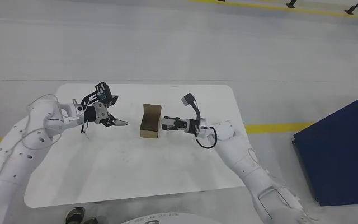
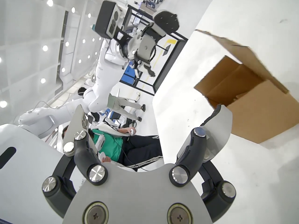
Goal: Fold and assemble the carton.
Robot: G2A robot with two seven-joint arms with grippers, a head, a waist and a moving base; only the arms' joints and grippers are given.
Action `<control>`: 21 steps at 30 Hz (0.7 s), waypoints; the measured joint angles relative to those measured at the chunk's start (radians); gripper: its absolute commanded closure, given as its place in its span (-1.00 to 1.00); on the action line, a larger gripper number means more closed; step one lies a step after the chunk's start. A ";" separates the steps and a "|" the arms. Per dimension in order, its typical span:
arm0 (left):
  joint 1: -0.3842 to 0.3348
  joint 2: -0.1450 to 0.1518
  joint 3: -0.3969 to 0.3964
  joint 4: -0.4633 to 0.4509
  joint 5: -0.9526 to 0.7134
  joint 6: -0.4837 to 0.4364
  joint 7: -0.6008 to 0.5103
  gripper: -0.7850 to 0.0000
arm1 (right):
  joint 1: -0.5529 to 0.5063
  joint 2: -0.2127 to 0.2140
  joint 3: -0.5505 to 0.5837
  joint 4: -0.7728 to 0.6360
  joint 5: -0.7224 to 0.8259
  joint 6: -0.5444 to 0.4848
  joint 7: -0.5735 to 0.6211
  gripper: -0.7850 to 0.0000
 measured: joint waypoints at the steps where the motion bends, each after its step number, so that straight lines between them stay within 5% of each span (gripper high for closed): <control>1: -0.001 -0.001 0.002 0.001 0.001 0.000 0.002 -1.00 | 0.001 -0.001 -0.008 -0.032 -0.036 0.032 -0.020 -1.00; 13: -0.001 0.001 -0.013 0.015 0.024 0.020 0.020 -1.00 | 0.088 -0.037 -0.128 -0.001 -0.250 0.245 -0.203 -1.00; 21: -0.001 0.003 -0.032 0.010 0.015 0.037 0.012 -1.00 | 0.020 -0.012 -0.085 -0.077 -0.432 0.350 -0.244 -1.00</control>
